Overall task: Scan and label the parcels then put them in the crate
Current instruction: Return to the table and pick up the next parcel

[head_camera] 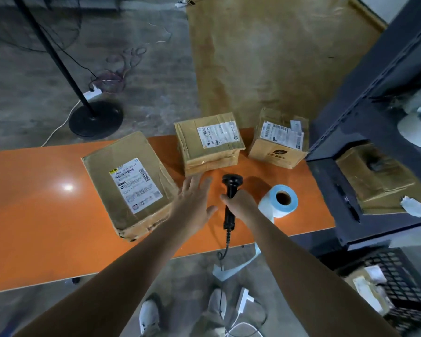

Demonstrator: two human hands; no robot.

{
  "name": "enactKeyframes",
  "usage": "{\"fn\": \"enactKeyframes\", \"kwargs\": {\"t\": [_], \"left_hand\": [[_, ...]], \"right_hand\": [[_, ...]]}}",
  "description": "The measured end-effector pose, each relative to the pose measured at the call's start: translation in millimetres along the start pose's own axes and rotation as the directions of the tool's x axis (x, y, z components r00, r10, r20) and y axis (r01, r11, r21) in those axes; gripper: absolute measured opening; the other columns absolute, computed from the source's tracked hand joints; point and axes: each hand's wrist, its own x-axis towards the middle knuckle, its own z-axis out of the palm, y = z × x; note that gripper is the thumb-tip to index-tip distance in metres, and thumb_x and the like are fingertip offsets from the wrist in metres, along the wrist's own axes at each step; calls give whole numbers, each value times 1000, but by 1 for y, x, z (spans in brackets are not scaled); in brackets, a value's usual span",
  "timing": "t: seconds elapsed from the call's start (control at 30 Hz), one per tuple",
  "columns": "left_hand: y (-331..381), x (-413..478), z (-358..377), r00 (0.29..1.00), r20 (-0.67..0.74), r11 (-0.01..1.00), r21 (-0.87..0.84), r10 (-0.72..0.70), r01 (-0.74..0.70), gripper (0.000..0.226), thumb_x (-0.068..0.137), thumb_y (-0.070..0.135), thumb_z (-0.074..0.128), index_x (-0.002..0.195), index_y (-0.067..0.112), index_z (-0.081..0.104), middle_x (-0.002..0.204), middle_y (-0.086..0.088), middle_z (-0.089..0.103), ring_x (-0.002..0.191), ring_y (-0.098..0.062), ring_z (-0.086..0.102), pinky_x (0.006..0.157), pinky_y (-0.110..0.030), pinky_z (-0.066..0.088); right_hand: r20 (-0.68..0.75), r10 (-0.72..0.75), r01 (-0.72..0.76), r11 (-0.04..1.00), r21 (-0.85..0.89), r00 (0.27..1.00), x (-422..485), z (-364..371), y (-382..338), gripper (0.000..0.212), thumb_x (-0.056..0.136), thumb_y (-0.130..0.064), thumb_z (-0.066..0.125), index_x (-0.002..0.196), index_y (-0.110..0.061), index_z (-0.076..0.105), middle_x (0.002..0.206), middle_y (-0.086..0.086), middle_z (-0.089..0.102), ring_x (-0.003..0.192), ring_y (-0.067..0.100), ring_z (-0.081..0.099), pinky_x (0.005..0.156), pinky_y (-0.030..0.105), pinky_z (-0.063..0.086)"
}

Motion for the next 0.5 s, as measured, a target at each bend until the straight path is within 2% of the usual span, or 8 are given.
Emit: {"fn": "enactKeyframes", "kwargs": {"t": [0.07,0.17,0.3,0.37,0.43,0.5], "left_hand": [[10,4,3,999,-11,999,-8,39,-39,74,93,41,59,151,18,19,157,-7,17,145,-26,17,114,-39,28],[19,8,9,1000,4,998,-60,7,-7,76,91,41,62,151,20,20,157,-7,18,146,-26,15,115,-41,30],[19,10,15,998,60,998,-58,-36,39,82,89,45,64,152,19,18,157,-9,19,146,-28,17,114,-43,32],[22,11,17,995,85,995,-82,-52,59,83,88,45,65,152,19,19,156,-9,20,145,-29,17,111,-44,33],[27,12,18,993,105,992,-108,-58,69,84,87,46,66,152,19,19,155,-8,22,144,-29,18,109,-45,35],[32,13,20,991,120,988,-135,-60,76,85,86,48,66,151,19,21,153,-8,24,143,-29,20,109,-45,35]], "right_hand": [[2,-8,8,1000,-6,1000,5,1,1,35,93,-42,59,80,-10,53,69,3,55,61,19,56,48,24,36],[-2,-15,15,1000,-19,1000,8,0,2,34,93,-41,59,84,-9,53,65,0,51,54,12,50,44,22,31],[-1,-26,26,1000,14,1000,3,-11,6,35,95,-41,58,79,-12,49,71,2,54,57,14,51,49,24,37],[-22,-57,57,998,14,998,-6,-20,9,32,97,-42,55,98,-9,53,87,5,59,70,18,56,55,26,40],[-110,-99,103,994,29,989,-15,-29,15,41,97,-41,53,120,-7,53,109,7,62,94,23,61,69,29,46],[-255,-153,148,988,-37,955,-23,-40,23,39,96,-40,54,123,-11,55,118,6,62,108,25,58,84,36,50]]}}
